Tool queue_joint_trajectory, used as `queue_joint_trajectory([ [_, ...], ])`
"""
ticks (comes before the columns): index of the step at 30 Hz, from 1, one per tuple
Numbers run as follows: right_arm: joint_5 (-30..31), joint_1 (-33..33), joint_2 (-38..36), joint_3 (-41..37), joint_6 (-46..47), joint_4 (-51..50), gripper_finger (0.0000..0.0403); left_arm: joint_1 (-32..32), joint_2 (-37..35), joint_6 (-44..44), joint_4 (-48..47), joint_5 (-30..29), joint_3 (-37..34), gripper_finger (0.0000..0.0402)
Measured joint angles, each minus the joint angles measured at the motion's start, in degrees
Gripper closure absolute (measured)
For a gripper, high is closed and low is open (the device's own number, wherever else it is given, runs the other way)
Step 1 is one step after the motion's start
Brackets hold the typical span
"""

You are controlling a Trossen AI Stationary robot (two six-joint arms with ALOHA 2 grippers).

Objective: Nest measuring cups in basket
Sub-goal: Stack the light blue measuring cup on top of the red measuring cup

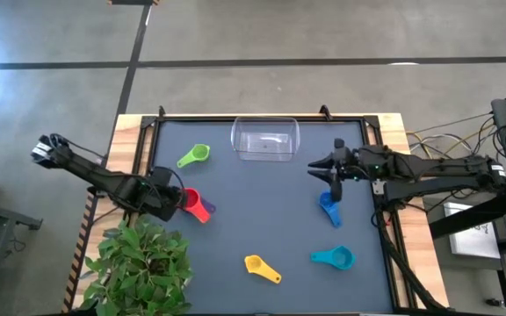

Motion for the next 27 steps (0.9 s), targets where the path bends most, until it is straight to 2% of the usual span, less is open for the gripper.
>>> queue_joint_trajectory([
  [4, 0.00, 0.01, 0.98, 0.00, 2.55, -4.16, 0.0283, -0.16, -0.99, 6.68, 1.13, -9.23, 2.96, 0.0235],
  [7, -0.60, 0.02, 1.84, 0.00, 3.50, -6.67, 0.0269, -0.15, -1.04, 13.30, 5.92, -14.71, 3.48, 0.0235],
  [10, -4.79, 0.05, 2.53, 0.00, 4.03, -8.73, 0.0259, -0.15, -0.89, 20.27, 13.19, -18.34, 2.83, 0.0235],
  [15, -12.09, 1.85, 3.75, 1.10, 5.18, -13.37, 0.0259, -0.15, -0.45, 31.46, 26.36, -21.98, 0.26, 0.0235],
  [21, -12.22, 7.80, 8.30, 6.28, 4.95, -25.56, 0.0266, -0.20, -0.39, 39.34, 41.92, -24.41, -5.73, 0.0235],
  [27, -12.21, 14.71, 15.64, 9.31, 5.40, -34.46, 0.0266, -0.20, -0.36, 48.98, 63.43, -24.32, -13.80, 0.0235],
])
